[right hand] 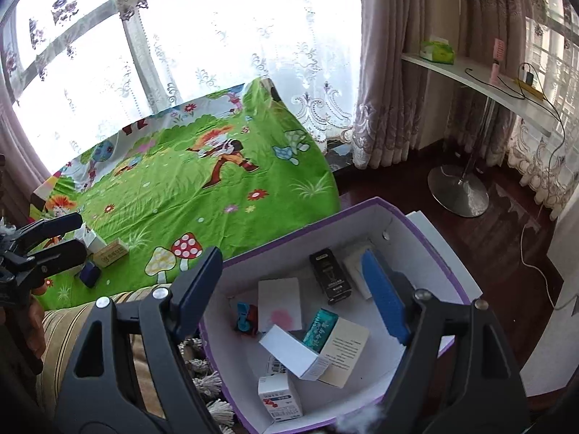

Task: Organize rigid objects
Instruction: 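Move both open tools back toward the bed, then grasp the blue-handled brush with the left tool while the right tool grasps the tan dental box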

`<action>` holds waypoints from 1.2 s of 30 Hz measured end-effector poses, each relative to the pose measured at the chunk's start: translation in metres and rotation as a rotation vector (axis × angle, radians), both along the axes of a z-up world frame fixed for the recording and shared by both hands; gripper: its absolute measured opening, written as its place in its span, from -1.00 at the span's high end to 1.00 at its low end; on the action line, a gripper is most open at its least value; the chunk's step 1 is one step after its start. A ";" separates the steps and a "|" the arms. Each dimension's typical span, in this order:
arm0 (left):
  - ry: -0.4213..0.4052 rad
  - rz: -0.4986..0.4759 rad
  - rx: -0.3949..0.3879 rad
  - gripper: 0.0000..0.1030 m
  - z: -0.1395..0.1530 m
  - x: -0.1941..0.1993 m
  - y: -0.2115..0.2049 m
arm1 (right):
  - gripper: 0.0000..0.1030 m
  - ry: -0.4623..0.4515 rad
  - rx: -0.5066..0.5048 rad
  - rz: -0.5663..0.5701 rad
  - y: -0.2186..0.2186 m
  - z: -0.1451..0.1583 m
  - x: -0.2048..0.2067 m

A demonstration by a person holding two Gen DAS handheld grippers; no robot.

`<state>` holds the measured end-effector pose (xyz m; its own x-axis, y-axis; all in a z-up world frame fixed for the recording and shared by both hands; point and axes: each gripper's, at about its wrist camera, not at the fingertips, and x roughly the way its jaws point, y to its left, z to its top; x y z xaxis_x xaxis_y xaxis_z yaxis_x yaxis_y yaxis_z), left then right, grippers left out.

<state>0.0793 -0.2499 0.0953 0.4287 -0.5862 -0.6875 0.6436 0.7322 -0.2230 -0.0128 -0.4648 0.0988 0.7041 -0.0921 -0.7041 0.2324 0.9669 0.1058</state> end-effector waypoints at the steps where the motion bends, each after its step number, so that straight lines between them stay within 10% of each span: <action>1: 0.002 0.012 -0.002 -1.00 0.000 0.002 0.007 | -0.59 -0.003 -0.005 0.019 0.008 0.002 0.003; 36: 0.106 0.732 -0.082 -0.77 -0.008 0.100 0.276 | -0.59 0.075 0.039 0.440 0.227 0.008 0.138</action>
